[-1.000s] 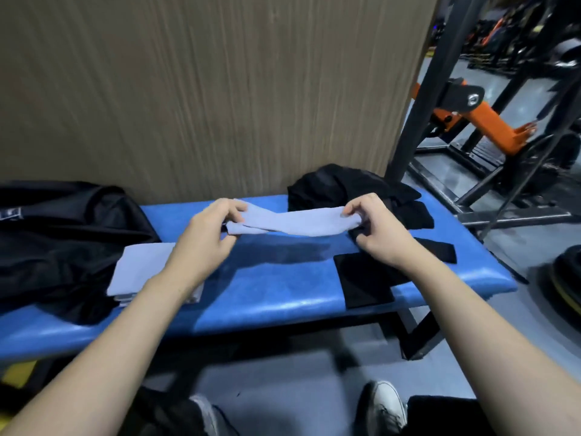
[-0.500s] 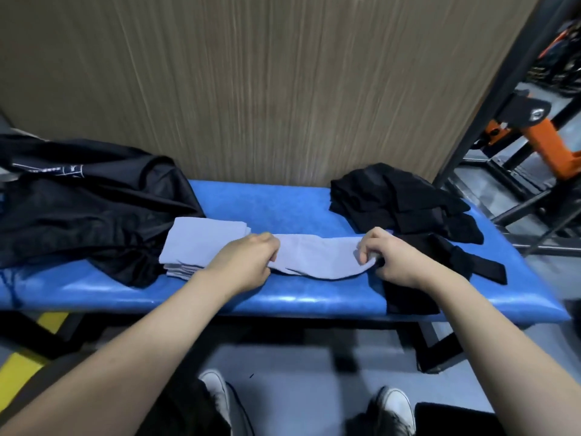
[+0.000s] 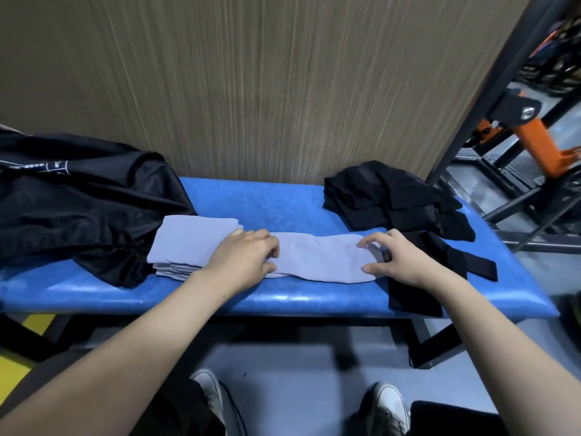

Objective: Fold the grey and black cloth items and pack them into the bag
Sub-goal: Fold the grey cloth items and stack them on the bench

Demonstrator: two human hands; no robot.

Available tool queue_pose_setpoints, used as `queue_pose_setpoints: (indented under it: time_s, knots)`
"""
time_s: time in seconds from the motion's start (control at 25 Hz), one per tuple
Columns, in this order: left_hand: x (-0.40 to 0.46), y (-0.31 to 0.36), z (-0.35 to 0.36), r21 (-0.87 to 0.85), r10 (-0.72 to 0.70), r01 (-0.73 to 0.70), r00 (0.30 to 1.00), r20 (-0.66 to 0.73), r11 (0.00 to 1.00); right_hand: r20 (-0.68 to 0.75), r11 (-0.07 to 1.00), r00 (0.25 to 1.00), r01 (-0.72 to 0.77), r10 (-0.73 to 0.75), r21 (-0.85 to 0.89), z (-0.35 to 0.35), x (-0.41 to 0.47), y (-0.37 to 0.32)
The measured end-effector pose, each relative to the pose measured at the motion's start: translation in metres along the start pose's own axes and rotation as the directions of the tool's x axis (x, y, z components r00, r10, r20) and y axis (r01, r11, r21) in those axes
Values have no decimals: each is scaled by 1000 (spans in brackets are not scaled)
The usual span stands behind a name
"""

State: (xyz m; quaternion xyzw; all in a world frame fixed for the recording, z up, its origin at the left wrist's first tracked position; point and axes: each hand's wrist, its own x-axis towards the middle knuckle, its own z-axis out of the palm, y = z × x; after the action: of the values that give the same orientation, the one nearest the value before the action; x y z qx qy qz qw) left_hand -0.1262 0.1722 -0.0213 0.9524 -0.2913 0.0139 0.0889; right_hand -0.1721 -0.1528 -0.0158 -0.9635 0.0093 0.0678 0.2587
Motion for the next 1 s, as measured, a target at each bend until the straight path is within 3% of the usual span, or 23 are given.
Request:
queue_pose_setpoints:
  time_s: [0.56, 0.88, 1.0]
  knots:
    - [5, -7, -11, 23, 41, -45, 989, 142, 999, -9, 992, 1000, -11, 12, 124, -14, 2, 8]
    - [1, -5, -15, -4, 44, -44, 983, 181, 999, 69, 919, 997, -69, 45, 389, -14, -9, -13]
    - [0, -2, -16, -26, 43, -39, 983, 179, 999, -44, 944, 995, -70, 89, 323, -15, -4, -14]
